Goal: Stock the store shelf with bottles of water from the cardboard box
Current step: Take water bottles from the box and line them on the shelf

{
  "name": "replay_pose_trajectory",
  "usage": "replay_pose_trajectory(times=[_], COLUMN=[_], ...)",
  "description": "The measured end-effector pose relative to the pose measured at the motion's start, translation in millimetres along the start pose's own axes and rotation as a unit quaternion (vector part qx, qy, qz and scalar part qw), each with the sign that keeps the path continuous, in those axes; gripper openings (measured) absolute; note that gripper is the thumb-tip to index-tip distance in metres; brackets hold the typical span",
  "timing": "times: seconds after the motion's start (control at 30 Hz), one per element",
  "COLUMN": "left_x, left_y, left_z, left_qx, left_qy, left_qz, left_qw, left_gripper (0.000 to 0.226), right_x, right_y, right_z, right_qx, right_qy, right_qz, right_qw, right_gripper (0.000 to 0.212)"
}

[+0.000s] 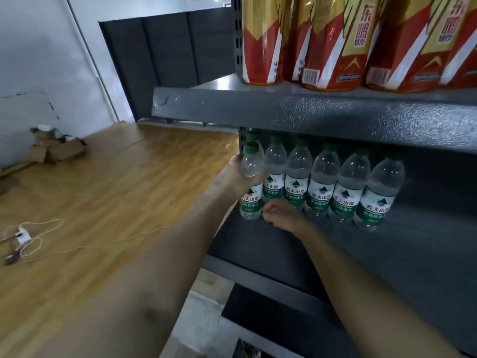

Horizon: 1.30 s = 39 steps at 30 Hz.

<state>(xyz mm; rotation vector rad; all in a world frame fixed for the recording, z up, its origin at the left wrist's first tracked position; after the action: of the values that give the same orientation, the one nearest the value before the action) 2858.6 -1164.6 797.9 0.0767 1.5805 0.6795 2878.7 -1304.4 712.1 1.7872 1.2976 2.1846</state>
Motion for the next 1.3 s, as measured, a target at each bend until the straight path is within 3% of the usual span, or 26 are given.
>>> replay_pose_trajectory(times=[0.07, 0.2, 0.37, 0.67, 0.83, 0.9, 1.07, 1.2, 1.3], left_x=[4.8, 13.3, 5.6, 22.7, 17.6, 14.6, -2.4, 4.5, 14.3], left_y=[1.0, 4.6, 5.4, 3.5, 3.9, 4.9, 10.5, 31.1, 44.1], left_z=[0.8, 3.0, 2.7, 4.7, 2.6, -2.6, -28.0, -60.1, -89.2], left_qx=[0.003, -0.012, -0.03, -0.077, -0.068, -0.062, -0.005, -0.012, 0.018], left_qy=[0.031, 0.053, 0.049, 0.099, 0.122, 0.134, 0.078, 0.059, 0.031], left_qz=[0.043, 0.095, 0.114, 0.108, 0.111, 0.124, 0.191, 0.278, 0.334], left_qw=[0.999, 0.994, 0.992, 0.986, 0.984, 0.981, 0.978, 0.959, 0.942], left_gripper=[0.068, 0.052, 0.044, 0.078, 0.078, 0.073, 0.027, 0.024, 0.026], right_x=[-0.3, 2.7, 6.2, 14.3, 23.9, 28.4, 41.9, 56.2, 64.7], right_y=[-1.5, 0.4, 6.7, 5.2, 13.4, 16.2, 15.0, 2.6, -16.0], right_z=[3.4, 10.3, 18.3, 14.4, 3.4, -3.6, -28.3, -46.9, -59.9], right_qx=[0.0, -0.002, -0.02, -0.011, -0.008, -0.009, -0.027, -0.039, -0.042], right_qy=[-0.008, -0.008, -0.003, 0.004, 0.001, 0.001, 0.004, 0.015, 0.015], right_qz=[0.0, -0.013, -0.028, -0.079, -0.095, -0.103, -0.12, -0.12, -0.133], right_qw=[1.0, 1.0, 0.999, 0.997, 0.995, 0.995, 0.992, 0.992, 0.99], right_gripper=[0.02, 0.011, 0.023, 0.031, 0.027, 0.022, 0.023, 0.009, 0.015])
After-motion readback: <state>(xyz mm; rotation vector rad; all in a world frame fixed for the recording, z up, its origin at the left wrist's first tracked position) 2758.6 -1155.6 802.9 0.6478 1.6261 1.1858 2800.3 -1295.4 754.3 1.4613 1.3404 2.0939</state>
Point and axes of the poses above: each hand's wrist, its own z-axis towards the middle knuckle, its own y-axis out of the back of the hand, x = y × z, the point moved 7 cm from there along z, towards the middle knuckle, and after that the axes turned 9 degrees about y, right-handed, at the moved point
